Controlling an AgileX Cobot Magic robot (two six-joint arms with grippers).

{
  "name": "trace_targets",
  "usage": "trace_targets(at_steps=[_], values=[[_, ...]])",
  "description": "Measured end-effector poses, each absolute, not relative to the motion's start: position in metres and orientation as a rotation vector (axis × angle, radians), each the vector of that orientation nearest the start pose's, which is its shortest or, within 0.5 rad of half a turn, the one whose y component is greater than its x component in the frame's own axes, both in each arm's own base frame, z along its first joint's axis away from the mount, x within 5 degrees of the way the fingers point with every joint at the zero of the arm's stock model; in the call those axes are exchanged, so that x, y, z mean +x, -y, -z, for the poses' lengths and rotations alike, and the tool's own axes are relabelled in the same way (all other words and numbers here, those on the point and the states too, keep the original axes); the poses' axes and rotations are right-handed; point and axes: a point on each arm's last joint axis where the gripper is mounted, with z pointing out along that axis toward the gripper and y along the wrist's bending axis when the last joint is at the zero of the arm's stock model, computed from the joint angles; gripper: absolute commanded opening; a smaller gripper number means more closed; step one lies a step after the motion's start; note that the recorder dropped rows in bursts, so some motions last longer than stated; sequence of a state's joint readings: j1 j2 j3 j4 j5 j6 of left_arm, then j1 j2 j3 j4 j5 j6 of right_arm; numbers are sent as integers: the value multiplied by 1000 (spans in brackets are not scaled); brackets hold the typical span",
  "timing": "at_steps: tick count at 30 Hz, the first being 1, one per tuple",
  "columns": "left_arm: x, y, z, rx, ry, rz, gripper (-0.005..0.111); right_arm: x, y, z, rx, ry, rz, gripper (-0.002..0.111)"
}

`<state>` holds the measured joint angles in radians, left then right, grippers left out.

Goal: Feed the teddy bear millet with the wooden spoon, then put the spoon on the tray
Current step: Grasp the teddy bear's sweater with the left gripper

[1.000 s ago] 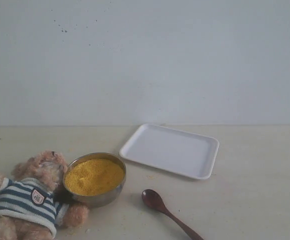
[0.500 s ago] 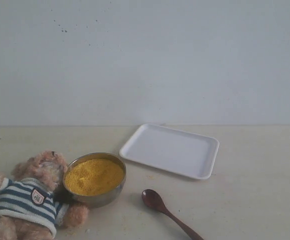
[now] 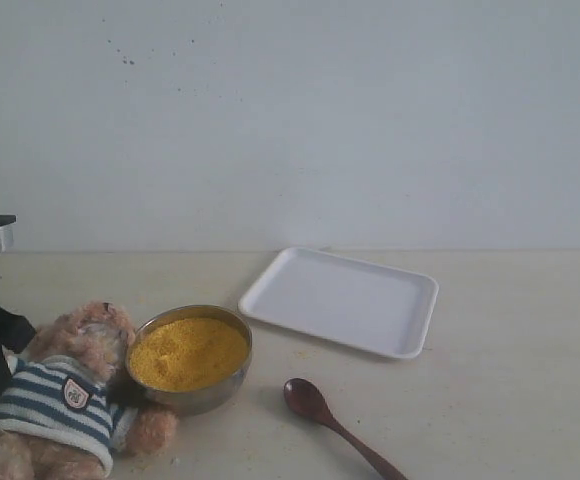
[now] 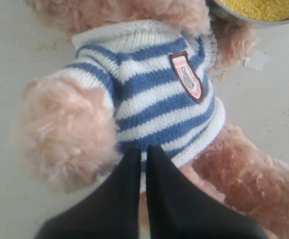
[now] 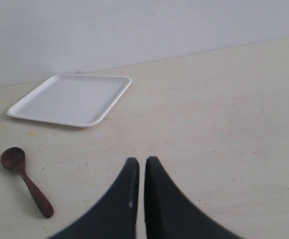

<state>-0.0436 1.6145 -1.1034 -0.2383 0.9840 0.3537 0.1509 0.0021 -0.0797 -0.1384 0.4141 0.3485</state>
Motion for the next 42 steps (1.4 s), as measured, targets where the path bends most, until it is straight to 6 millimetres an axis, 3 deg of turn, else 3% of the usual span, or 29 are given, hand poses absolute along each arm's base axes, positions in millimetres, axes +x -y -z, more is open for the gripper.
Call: trace_targets(at_steps=[7, 14, 19, 22, 24, 27, 28, 42], values=[[291, 31, -238, 383, -2867, 272, 4, 50, -2, -203, 104, -1818, -213, 4], [244, 25, -248, 161, -2548, 212, 4, 50, -2, -203, 104, -1818, -213, 4], [230, 20, -244, 82, -2413, 167, 7, 50, -2, -203, 104, -1818, -213, 4], [227, 19, -237, 122, -2412, 131, 28, 50, -2, -203, 104, -1818, -213, 4], [227, 19, -236, 164, -2412, 113, 53, 50, -2, -203, 104, -1818, -213, 4], [228, 18, -237, 208, -2382, 83, 100, 50, -2, -203, 104, -1818, -213, 4], [229, 18, -238, 205, -2372, 79, 109, 50, -2, -203, 104, -1818, -213, 4], [229, 17, -234, 170, -2341, 80, 108, 50, -2, -203, 104, -1818, -213, 4]])
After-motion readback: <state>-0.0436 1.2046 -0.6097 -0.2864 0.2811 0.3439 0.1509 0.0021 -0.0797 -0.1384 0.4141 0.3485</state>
